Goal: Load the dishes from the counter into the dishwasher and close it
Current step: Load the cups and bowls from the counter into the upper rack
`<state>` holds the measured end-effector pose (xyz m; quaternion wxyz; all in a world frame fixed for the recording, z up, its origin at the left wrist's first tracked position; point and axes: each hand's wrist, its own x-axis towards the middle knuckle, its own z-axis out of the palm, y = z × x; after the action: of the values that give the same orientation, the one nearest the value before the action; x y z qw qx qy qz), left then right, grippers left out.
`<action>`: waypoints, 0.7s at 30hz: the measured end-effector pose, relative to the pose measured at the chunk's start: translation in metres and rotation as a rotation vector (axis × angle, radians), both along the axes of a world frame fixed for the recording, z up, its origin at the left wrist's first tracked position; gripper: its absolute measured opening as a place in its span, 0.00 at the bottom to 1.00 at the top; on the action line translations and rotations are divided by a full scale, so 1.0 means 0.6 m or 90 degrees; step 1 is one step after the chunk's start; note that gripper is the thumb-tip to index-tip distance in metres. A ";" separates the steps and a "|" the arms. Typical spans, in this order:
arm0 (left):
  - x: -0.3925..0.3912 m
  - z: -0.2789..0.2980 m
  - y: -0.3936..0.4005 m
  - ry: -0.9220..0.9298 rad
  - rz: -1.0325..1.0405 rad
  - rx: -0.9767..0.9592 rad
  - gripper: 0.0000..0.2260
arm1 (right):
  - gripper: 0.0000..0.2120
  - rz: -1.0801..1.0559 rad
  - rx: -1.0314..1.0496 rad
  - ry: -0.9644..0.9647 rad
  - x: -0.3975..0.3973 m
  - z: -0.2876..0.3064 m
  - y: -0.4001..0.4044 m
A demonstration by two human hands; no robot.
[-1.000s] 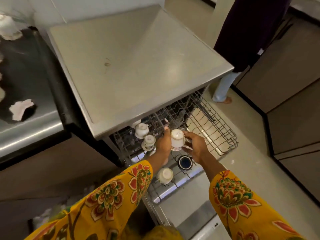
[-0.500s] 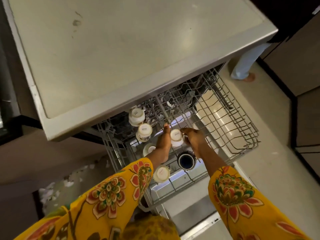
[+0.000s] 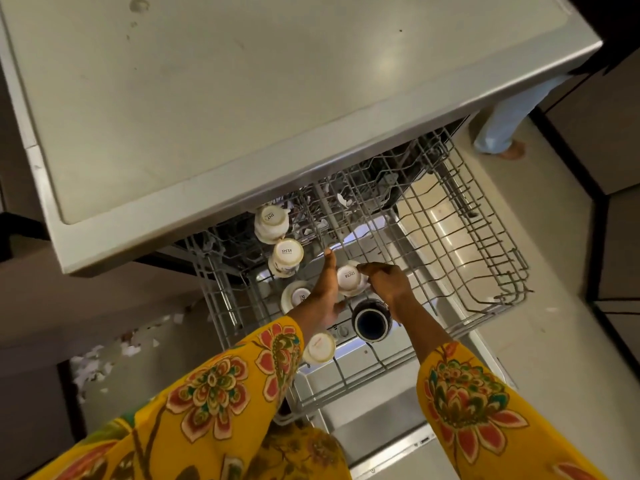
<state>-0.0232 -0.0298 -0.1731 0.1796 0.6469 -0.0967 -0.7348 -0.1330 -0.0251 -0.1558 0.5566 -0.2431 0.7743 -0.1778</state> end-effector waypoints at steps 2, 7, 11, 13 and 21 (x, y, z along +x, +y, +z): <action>0.003 0.010 0.000 -0.012 -0.002 0.009 0.29 | 0.12 0.011 -0.005 0.003 0.002 0.002 0.003; 0.007 0.026 0.000 -0.037 0.004 0.006 0.29 | 0.13 0.013 -0.021 0.009 0.005 0.011 0.005; 0.010 0.034 0.005 -0.012 0.018 0.000 0.31 | 0.15 0.015 -0.040 0.028 0.008 0.022 0.009; 0.013 0.048 0.009 -0.010 0.008 -0.011 0.30 | 0.16 -0.001 -0.050 0.033 0.010 0.033 0.013; 0.075 0.116 0.032 0.029 0.108 -0.049 0.31 | 0.13 -0.050 -0.090 -0.019 0.064 0.071 0.031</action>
<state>0.0216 -0.0103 -0.1033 0.2680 0.6283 -0.0660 -0.7274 -0.0946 -0.0065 -0.1133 0.5417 -0.2484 0.7606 -0.2575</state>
